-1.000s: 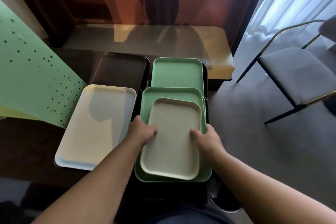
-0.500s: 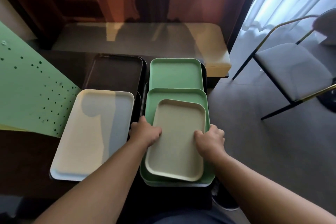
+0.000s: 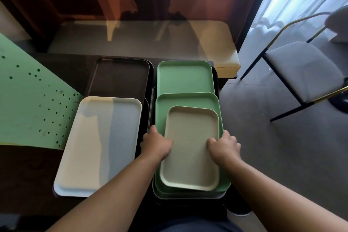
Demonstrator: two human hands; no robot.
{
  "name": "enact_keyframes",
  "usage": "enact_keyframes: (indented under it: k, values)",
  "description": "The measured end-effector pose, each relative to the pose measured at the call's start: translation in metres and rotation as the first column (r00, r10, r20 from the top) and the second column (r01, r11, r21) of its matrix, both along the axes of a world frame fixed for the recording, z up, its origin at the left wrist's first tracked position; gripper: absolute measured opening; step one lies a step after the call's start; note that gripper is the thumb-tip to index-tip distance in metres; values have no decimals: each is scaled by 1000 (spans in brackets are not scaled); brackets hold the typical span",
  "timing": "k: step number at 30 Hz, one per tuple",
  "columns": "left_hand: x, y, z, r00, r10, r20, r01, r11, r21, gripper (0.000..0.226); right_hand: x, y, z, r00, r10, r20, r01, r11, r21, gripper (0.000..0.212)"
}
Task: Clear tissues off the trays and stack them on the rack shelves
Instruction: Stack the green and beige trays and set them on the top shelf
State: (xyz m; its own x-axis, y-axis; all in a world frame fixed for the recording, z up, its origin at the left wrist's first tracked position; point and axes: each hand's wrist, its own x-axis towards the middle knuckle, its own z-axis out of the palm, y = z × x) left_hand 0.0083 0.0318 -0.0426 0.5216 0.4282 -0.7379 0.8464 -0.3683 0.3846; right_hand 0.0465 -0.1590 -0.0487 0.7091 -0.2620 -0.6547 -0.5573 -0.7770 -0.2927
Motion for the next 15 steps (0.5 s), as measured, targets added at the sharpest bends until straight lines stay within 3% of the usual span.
enact_keyframes:
  k: [5,9,15]
  values:
    - [-1,4,-2,1000,-9,11,9,999,-37,86,-5,-1,-1,1000,-20,-5,20,999,30,54]
    - [-3,9,-1,999,35,41,-30,994,-106,79,-14,-1,-1,999,-49,-21,51,996,67,70]
    - [-2,6,7,985,152,84,-139,980,-146,64,-16,-3,1,983,-176,-45,181,972,152,41]
